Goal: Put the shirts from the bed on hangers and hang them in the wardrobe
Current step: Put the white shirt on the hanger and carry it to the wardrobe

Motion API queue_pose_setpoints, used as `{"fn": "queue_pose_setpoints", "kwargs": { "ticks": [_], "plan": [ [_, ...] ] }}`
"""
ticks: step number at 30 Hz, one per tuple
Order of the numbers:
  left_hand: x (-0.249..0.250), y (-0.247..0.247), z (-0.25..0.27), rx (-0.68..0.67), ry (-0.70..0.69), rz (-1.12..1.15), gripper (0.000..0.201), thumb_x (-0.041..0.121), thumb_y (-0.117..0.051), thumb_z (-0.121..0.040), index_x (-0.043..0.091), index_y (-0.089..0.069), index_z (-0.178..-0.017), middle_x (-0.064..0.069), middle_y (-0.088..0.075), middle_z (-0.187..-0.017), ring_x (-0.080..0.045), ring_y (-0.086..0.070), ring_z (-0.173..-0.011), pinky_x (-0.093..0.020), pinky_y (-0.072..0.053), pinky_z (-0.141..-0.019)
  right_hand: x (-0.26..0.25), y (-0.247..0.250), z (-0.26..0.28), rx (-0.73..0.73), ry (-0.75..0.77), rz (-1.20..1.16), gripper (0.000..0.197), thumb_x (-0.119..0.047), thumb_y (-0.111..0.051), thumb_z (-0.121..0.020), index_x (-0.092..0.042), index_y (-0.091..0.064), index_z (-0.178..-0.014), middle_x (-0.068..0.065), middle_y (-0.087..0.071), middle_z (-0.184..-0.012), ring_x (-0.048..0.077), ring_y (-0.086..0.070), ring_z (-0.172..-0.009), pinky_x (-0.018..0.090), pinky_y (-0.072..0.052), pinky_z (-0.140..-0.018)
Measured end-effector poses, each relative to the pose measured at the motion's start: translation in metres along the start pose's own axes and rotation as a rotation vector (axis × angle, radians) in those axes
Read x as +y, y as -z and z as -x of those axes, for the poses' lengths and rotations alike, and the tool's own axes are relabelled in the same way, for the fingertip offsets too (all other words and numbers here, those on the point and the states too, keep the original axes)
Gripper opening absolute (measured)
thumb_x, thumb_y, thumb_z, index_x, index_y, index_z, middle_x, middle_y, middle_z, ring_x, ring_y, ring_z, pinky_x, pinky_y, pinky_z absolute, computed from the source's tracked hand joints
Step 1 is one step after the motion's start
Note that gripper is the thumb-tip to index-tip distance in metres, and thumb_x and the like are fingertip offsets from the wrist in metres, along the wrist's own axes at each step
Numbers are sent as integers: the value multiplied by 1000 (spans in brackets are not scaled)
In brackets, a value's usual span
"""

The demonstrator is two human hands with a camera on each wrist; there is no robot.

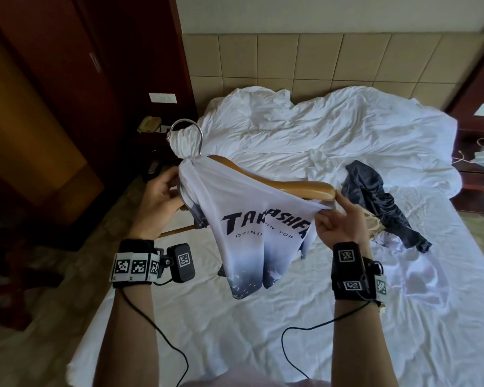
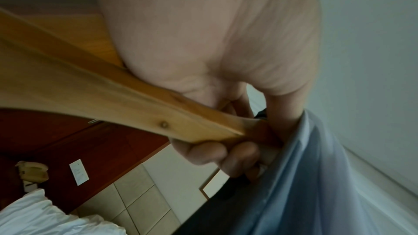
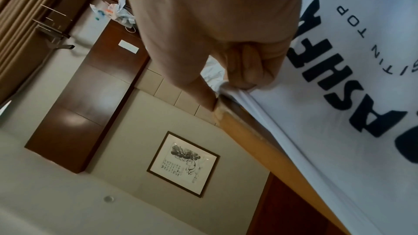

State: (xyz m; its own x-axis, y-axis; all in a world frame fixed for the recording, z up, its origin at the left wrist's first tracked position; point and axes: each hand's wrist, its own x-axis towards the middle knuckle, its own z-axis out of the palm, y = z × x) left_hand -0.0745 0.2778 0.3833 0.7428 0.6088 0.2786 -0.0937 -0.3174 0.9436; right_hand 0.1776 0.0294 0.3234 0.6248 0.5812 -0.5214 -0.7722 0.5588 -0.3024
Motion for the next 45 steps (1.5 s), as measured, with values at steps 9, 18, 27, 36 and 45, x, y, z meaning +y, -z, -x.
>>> {"fn": "queue_pose_setpoints", "kwargs": {
  "ticks": [9,18,27,36,45],
  "plan": [
    [7,4,3,-100,-13,-13,55,-18,-68,-82,22,-71,-119,-37,-62,-108,-32,-58,-91,-37,-50,-73,-2,11,-6,-31,-4,-72,28,7,-82,-43,-8,-63,-57,-6,-29,-60,10,-23,-43,20,-21,-42],
    [7,10,5,-172,30,-18,36,-16,-69,-79,3,-72,-109,-49,-56,-91,-60,-55,-75,-68,-45,-68,-6,23,-9,-101,2,-26,63,13,-99,-14,-10,-57,-55,-5,-29,-55,10,-26,-42,20,-22,-42],
    [11,12,7,-226,77,-53,37,-17,-71,-75,2,-76,-107,-42,-65,-90,-63,-61,-81,-75,-47,-69,-6,26,-10,163,-98,-14,40,19,-74,-40,-6,-57,-67,-3,-33,-54,13,-21,-38,21,-22,-37],
    [16,9,10,-306,138,-82,37,-30,-65,-77,-6,-74,-104,-33,-72,-94,-55,-69,-94,-60,-58,-76,-2,61,-21,29,-104,69,70,21,-93,-7,-6,-59,-62,-1,-44,-53,12,-29,-36,20,-22,-39],
    [13,14,6,-333,131,-130,31,-21,-63,-82,-3,-74,-104,-41,-64,-85,-60,-60,-75,-57,-47,-66,-3,54,-17,41,-120,824,35,-30,-74,-91,-11,-64,-63,-1,-41,-46,11,-39,-33,19,-32,-33]
  ]
}}
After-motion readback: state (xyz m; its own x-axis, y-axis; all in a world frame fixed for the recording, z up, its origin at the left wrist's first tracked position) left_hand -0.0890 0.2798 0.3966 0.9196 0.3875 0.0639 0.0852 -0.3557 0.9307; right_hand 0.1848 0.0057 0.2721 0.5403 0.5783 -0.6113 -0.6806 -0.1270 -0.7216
